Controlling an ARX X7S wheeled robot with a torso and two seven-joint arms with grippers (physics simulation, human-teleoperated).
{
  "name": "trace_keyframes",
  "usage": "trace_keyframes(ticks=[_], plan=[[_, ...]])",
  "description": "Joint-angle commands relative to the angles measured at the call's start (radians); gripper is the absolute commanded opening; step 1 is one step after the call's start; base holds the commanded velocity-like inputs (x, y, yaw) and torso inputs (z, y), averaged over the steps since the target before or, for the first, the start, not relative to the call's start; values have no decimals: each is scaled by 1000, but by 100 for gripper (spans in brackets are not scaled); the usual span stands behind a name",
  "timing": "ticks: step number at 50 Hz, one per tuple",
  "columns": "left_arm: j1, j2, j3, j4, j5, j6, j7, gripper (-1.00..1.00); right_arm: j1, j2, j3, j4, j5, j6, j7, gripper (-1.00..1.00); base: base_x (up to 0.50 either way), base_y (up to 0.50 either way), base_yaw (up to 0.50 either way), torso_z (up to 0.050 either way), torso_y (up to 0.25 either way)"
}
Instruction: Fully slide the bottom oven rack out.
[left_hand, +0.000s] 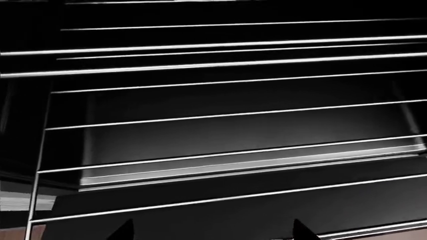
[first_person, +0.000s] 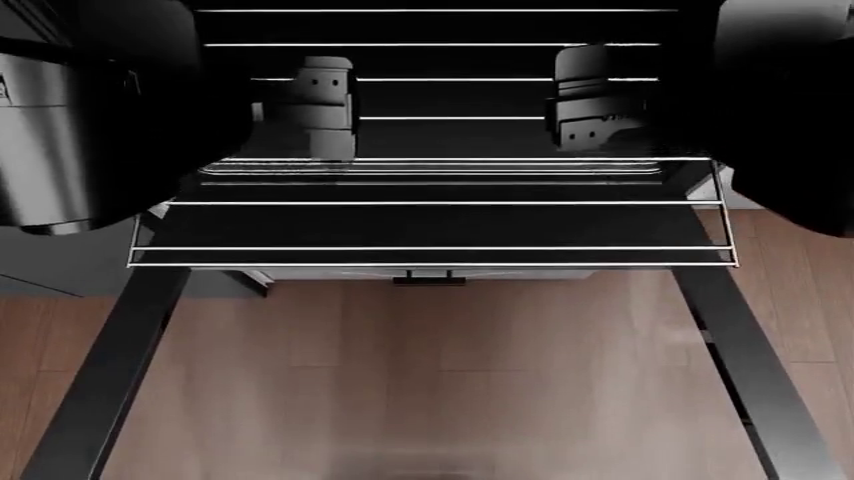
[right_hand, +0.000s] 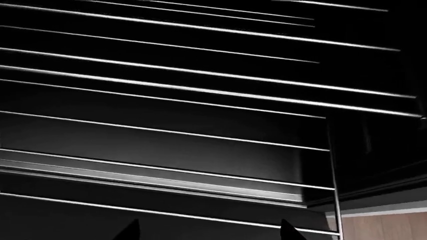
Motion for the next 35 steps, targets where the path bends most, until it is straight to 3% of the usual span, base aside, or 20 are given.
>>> trace_keyframes(ticks=[1,35], plan=[[14,21,14,-48,78,-1,59,100,-30,-32,-11,40,-76,-22,-50,100,0,0,0,0,0],[104,34,38,-77,170,56,114,100,-114,-78,-69,97,-219,-62,-124,100,0,0,0,0,0]])
